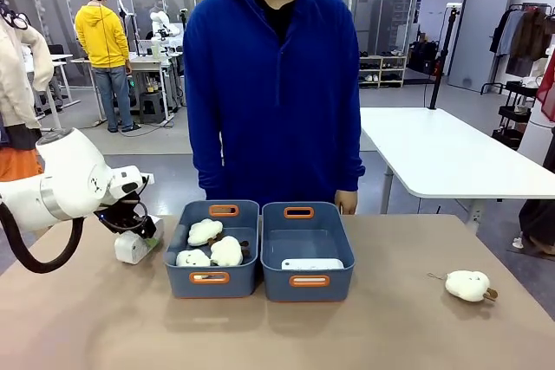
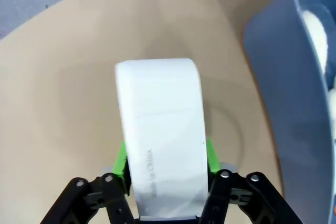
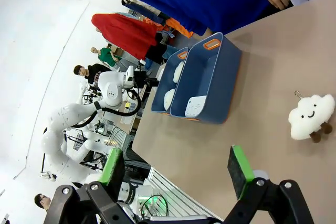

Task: Sort the digital clocks into the basket.
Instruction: Pick up the Digital clock from the table and place it into the empty Plastic storage basket.

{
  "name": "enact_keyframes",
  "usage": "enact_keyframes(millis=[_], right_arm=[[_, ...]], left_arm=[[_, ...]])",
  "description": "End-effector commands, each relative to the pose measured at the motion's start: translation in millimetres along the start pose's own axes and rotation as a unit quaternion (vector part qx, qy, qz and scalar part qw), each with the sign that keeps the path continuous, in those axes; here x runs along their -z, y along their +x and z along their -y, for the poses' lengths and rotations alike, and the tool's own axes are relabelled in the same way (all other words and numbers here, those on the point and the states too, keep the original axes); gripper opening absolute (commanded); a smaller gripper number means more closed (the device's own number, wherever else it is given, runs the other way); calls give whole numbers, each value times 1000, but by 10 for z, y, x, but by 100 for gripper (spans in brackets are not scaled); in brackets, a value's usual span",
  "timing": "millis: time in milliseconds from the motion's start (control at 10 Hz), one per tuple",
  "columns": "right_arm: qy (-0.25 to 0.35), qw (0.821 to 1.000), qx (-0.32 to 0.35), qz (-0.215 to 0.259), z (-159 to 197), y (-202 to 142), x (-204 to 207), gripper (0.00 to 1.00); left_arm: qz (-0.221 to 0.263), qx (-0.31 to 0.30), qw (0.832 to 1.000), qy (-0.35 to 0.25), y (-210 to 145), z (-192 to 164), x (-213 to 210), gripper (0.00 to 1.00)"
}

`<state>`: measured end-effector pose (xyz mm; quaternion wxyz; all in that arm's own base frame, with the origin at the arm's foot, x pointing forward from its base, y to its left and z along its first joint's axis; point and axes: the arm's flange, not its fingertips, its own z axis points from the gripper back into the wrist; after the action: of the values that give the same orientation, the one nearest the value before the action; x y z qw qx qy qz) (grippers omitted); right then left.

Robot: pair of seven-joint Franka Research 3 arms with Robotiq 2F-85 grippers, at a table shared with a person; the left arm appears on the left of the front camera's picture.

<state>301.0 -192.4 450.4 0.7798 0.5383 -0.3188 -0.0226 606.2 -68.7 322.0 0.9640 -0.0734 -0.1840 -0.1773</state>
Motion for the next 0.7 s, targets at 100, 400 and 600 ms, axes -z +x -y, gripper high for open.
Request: enact_keyframes(millis=[100,400,600], right_arm=[[0,1000,-9,8,3,1,25,100],[0,1000,-9,8,3,1,25,100],[0,1000,-9,8,3,1,25,100]], left_arm=[[16,-38,998,-50,-8,141,-295,0],[77,-52,968,-234,255,595,-1489,14],[115,15,941,-318,481,1315,-1835,14]])
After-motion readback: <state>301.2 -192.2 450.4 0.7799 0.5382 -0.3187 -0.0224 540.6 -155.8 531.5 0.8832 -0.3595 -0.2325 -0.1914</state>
